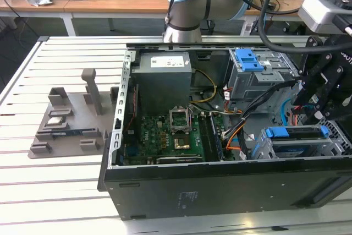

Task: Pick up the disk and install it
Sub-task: 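Insert the disk into the insertion slot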

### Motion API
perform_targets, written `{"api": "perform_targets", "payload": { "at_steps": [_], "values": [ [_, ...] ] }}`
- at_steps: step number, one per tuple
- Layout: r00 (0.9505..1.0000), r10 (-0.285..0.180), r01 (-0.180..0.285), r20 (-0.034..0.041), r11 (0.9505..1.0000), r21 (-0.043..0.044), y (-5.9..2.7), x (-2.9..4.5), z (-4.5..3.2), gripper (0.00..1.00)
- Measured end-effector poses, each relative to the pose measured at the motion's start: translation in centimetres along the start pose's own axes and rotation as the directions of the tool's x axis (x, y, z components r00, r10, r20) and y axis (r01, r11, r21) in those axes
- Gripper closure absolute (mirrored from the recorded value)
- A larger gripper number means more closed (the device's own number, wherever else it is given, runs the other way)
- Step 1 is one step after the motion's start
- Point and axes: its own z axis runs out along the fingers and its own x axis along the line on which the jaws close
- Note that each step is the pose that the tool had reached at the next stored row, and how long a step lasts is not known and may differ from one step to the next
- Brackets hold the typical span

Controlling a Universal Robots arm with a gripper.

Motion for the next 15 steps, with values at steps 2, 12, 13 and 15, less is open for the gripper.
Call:
{"api": "perform_targets", "payload": {
  "at_steps": [2, 12, 13, 15],
  "values": [
    [1.0, 0.0, 0.0, -0.0001, 1.0, 0.0, 0.0, 0.0, 0.0, 0.7],
    [1.0, 0.0, 0.0, -0.0053, 1.0, -0.0006, -1.76, -0.79, -0.02, 0.89],
    [1.0, 0.0, 0.0, -0.007, 1.0, -0.0009, -2.11, -0.85, -0.01, 0.89],
    [1.0, 0.001, -0.001, -0.0097, 1.0, -0.0013, -2.78, -0.91, 0.04, 0.89]
  ]
}}
